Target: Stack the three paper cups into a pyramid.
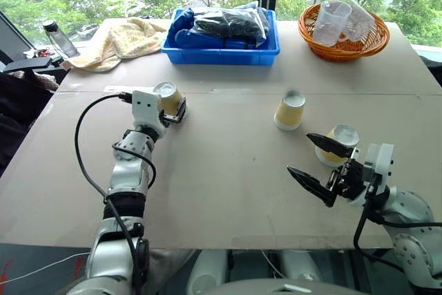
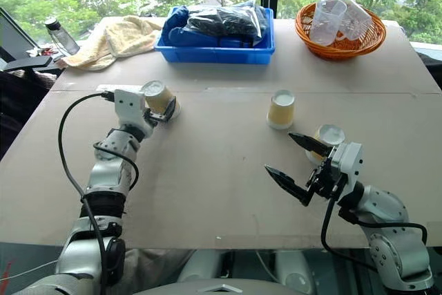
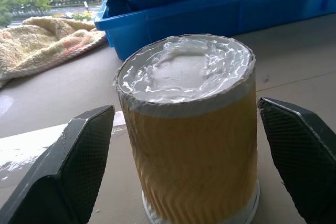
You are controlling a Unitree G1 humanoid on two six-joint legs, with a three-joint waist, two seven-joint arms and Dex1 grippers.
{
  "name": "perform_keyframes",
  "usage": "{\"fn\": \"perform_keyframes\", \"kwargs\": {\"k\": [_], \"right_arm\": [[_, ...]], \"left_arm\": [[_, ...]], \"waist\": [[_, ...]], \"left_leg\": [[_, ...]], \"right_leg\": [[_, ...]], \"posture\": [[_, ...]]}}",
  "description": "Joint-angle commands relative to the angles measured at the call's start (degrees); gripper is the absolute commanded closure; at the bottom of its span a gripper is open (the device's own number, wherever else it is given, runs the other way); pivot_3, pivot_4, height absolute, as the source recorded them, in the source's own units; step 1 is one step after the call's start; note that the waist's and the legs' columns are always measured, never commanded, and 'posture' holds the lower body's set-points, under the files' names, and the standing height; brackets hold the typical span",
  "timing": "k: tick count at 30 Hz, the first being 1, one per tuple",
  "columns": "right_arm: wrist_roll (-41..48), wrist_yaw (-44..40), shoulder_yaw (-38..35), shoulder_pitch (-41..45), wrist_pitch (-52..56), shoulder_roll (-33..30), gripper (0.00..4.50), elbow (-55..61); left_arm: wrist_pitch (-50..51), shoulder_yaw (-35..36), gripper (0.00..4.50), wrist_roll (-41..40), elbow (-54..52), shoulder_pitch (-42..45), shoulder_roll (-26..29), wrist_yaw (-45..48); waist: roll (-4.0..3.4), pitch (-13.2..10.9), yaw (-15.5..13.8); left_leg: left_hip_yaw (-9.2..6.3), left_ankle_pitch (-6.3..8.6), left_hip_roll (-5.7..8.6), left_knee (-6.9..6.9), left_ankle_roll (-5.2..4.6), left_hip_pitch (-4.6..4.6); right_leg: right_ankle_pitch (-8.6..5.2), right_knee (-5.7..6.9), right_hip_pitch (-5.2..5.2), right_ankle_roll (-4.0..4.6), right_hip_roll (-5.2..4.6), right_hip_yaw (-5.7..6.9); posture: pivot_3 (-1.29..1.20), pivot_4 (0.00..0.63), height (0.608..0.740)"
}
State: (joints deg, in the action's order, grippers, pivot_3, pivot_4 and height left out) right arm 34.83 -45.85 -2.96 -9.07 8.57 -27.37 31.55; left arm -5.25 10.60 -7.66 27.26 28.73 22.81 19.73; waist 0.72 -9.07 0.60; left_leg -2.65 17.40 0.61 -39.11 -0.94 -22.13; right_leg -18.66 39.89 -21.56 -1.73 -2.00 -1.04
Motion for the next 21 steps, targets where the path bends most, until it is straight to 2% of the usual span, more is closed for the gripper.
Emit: {"fn": "perform_keyframes", "kwargs": {"k": [1,2,4,8,9,12,16,21], "right_arm": [[0.1,0.1,-0.1,0.0,-1.0,0.5,0.02,1.3],[0.0,0.3,-0.1,0.0,-1.0,0.6,0.02,1.4],[-0.4,0.3,-0.2,-0.3,-1.2,0.8,0.00,1.2],[-0.9,0.3,-0.5,-0.9,-1.6,1.1,0.00,1.0],[-0.9,0.5,-0.6,-1.0,-1.6,1.2,0.00,1.1],[-0.9,0.5,-0.7,-1.1,-1.6,1.2,0.00,1.2],[-0.6,-0.3,-1.5,-2.2,-1.7,0.6,0.00,1.2],[-0.6,-2.6,-3.4,-5.1,-2.3,-1.5,0.00,0.0]], "left_arm": [[-4.0,0.0,0.00,1.0,5.5,3.3,-0.4,-0.9],[-4.8,-0.2,0.00,1.3,7.2,4.1,-0.5,-1.0],[-6.7,0.0,0.53,1.3,9.8,5.0,-0.8,-0.8],[-8.7,-0.6,2.07,0.8,10.7,5.2,-1.2,1.1],[-8.9,-0.8,2.34,0.6,10.3,5.0,-1.3,1.9],[-8.4,-2.7,2.34,-0.5,6.7,2.8,-1.9,6.7],[-7.2,-11.1,2.34,-1.9,-6.1,-4.6,-1.7,20.6],[-5.9,-21.6,2.34,-3.5,-21.9,-14.2,1.6,34.4]], "waist": [[0.00,0.0,0.1],[0.01,0.0,0.1],[0.00,0.0,0.1],[0.01,0.0,0.0],[0.00,0.0,0.0],[0.00,0.0,0.0],[-0.05,0.0,0.0],[-0.14,0.1,-0.1]], "left_leg": [[-0.02,0.00,0.00,-0.01,0.00,-0.01],[-0.03,0.00,0.02,-0.02,0.00,-0.01],[-0.06,0.00,0.03,-0.03,0.00,-0.02],[-0.10,0.00,0.05,-0.05,0.00,-0.04],[-0.11,0.00,0.05,-0.05,0.00,-0.05],[-0.13,0.00,0.07,-0.08,0.00,-0.06],[-0.15,0.00,0.08,-0.07,0.01,-0.07],[-0.20,-0.01,0.10,-0.08,0.01,-0.01]], "right_leg": [[0.00,0.00,0.00,0.00,0.00,0.01],[0.00,0.00,0.00,0.00,0.00,0.01],[0.00,0.00,0.00,0.00,0.00,0.04],[0.00,0.01,0.00,0.00,-0.01,0.08],[0.00,0.01,0.00,0.00,-0.01,0.08],[0.00,0.01,0.00,0.00,-0.02,0.10],[0.00,-0.01,0.00,0.00,-0.04,0.07],[0.00,-0.03,0.11,0.00,-0.08,0.09]], "posture": [[0.00,0.150,0.740],[0.00,0.150,0.740],[0.00,0.150,0.740],[0.00,0.150,0.740],[0.00,0.150,0.740],[0.00,0.150,0.740],[0.00,0.150,0.740],[0.00,0.150,0.740]]}}
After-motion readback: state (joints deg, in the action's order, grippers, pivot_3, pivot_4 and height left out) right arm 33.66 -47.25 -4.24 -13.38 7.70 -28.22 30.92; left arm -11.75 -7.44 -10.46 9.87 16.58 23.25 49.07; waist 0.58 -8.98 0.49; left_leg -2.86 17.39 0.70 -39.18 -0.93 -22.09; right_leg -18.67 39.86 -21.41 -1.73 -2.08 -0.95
